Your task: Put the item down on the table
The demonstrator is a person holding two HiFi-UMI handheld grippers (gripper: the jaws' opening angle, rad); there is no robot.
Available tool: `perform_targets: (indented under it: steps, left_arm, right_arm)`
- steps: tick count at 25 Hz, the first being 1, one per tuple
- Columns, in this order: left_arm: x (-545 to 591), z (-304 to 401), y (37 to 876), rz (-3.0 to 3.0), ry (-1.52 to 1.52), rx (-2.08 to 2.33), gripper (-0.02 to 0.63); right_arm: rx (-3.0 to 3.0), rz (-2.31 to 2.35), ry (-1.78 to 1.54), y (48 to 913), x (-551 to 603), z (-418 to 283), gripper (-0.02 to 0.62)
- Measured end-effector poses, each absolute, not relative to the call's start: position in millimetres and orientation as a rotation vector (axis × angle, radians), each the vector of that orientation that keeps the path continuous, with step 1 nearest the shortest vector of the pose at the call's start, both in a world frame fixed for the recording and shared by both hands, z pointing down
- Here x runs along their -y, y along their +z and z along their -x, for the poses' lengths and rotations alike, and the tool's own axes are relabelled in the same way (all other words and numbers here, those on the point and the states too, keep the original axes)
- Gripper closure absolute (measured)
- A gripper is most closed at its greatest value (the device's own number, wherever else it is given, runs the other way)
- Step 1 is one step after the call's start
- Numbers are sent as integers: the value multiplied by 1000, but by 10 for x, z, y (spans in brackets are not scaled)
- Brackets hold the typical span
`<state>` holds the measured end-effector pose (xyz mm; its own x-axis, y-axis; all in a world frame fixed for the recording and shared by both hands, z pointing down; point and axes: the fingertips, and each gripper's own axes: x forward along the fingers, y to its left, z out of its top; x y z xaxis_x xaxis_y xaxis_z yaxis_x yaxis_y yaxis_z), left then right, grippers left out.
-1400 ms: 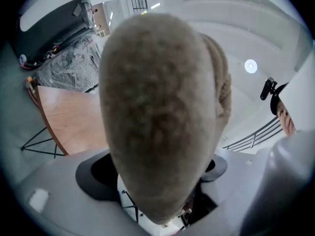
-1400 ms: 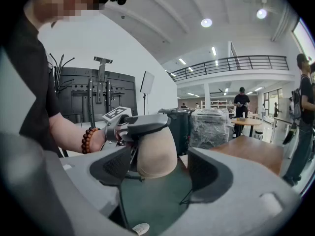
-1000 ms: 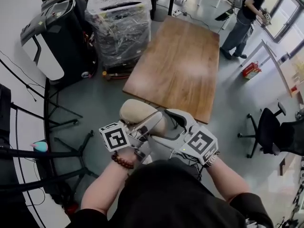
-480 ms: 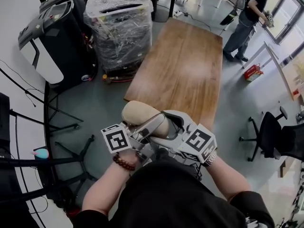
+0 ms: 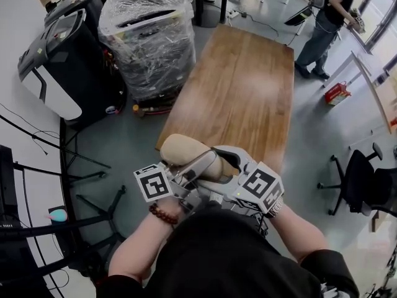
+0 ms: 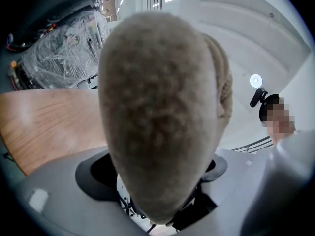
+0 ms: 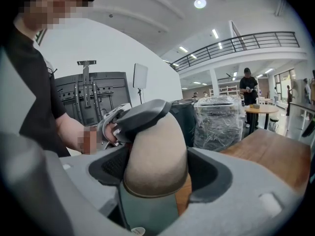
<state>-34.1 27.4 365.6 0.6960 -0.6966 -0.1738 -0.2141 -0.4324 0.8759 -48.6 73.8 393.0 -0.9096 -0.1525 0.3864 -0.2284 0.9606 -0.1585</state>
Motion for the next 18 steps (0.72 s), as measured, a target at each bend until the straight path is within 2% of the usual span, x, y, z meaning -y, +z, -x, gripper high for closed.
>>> perform_targets:
  steps: [10, 18]
  left_arm:
    - [387, 15, 3659, -2004, -606, 732, 152]
    - [649, 109, 3745, -1999, -564, 824, 144]
  right_arm:
    - [2771, -300, 299, 3864, -24, 113, 252]
    - [2773, -413, 276, 3840, 415, -72, 255]
